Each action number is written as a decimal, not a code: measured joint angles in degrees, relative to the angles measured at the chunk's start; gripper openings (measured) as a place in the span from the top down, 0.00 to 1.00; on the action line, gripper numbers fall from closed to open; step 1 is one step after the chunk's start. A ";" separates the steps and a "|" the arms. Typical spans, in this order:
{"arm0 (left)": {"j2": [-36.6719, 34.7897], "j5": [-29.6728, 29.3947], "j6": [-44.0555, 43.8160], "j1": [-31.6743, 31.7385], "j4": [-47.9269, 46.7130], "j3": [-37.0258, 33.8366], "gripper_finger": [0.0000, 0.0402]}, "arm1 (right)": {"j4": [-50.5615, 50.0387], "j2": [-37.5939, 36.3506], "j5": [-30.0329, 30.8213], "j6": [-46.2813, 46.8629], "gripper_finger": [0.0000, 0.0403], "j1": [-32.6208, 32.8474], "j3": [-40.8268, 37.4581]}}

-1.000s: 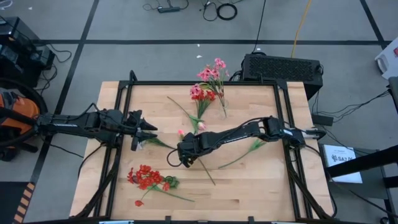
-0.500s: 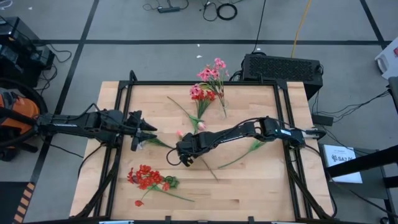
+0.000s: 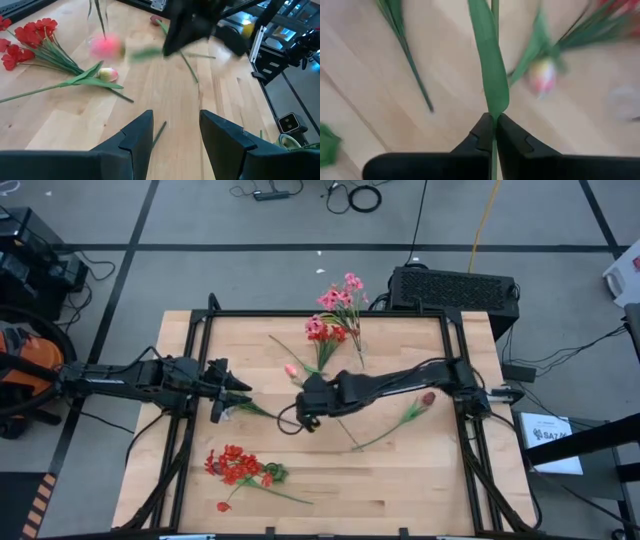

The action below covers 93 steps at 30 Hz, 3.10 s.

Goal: Sort flowers into vase by color
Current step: Put the bottom pink flower into the transparent vase

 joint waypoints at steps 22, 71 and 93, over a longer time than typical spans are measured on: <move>0.00 -0.35 0.06 -0.02 -1.27 0.00 0.58 | -1.59 -24.83 20.18 8.61 0.99 7.11 -20.10; 0.17 -21.38 -0.07 0.00 -0.78 0.00 0.58 | 113.36 -52.20 -33.72 -47.90 0.99 -38.89 -80.59; 0.17 -25.77 -0.01 0.00 -0.86 0.00 0.58 | 107.16 -52.53 -42.34 -43.70 0.99 -40.67 -80.50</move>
